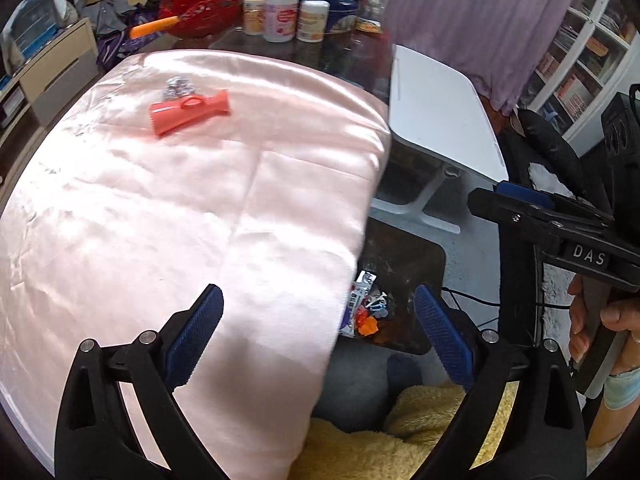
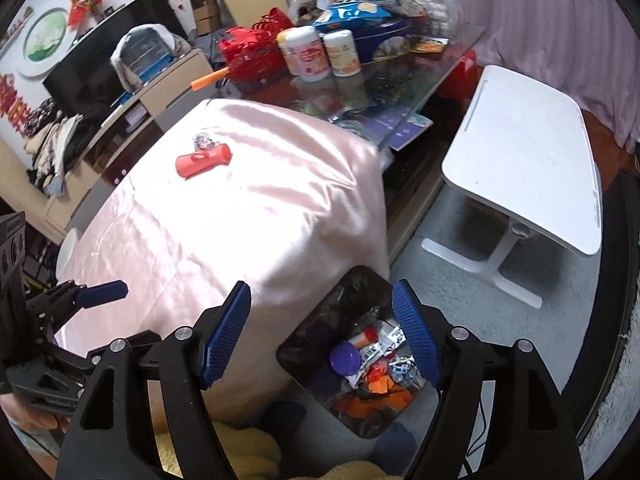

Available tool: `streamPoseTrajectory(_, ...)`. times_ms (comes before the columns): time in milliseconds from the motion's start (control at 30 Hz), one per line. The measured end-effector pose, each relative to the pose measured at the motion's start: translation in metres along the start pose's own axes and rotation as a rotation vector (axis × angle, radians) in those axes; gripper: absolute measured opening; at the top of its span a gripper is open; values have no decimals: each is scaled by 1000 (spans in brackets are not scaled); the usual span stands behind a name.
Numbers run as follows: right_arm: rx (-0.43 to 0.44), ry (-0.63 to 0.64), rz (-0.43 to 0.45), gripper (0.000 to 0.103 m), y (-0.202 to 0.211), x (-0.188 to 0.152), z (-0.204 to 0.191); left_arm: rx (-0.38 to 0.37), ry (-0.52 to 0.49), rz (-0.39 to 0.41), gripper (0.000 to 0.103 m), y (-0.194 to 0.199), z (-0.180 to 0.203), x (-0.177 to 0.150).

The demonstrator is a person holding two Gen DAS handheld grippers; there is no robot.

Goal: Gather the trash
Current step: 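Grasp the pink funnel with the right gripper while the left grasps the crumpled foil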

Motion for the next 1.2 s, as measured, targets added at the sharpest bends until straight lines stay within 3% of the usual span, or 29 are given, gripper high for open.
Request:
streamPoseTrajectory(467, 91, 96, -9, 74, -74, 62, -90, 113, 177, 53, 91, 12, -134, 18)
streamPoseTrajectory(767, 124, 83, -26, 75, -130, 92, -131, 153, 186, 68, 91, 2, -177, 43)
streamPoseTrajectory(867, 115, 88, -28, 84, -149, 99, -145, 160, 182, 65, 91, -1, -188, 46)
streamPoseTrajectory(967, 113, 79, -30, 86, -166, 106, -157, 165, 187, 61, 91, -4, -201, 47)
streamPoseTrajectory(1067, 101, 81, -27, 100, -178, 113, -168, 162, 186, 55, 91, -8, -210, 47)
streamPoseTrajectory(1200, 53, 101, -18, 100, -192, 116, -182, 156, 189, 53, 91, -13, -220, 48)
Point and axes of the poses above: each gripper's, at about its wrist camera, not at the fingertips, and y roughly against the way its jaws point, z to its right, x to its top, the point moved 2 cm from there along -y, roughly the way its jaws point, and after that the axes turned 3 degrees about -y, right-handed, at the moved point
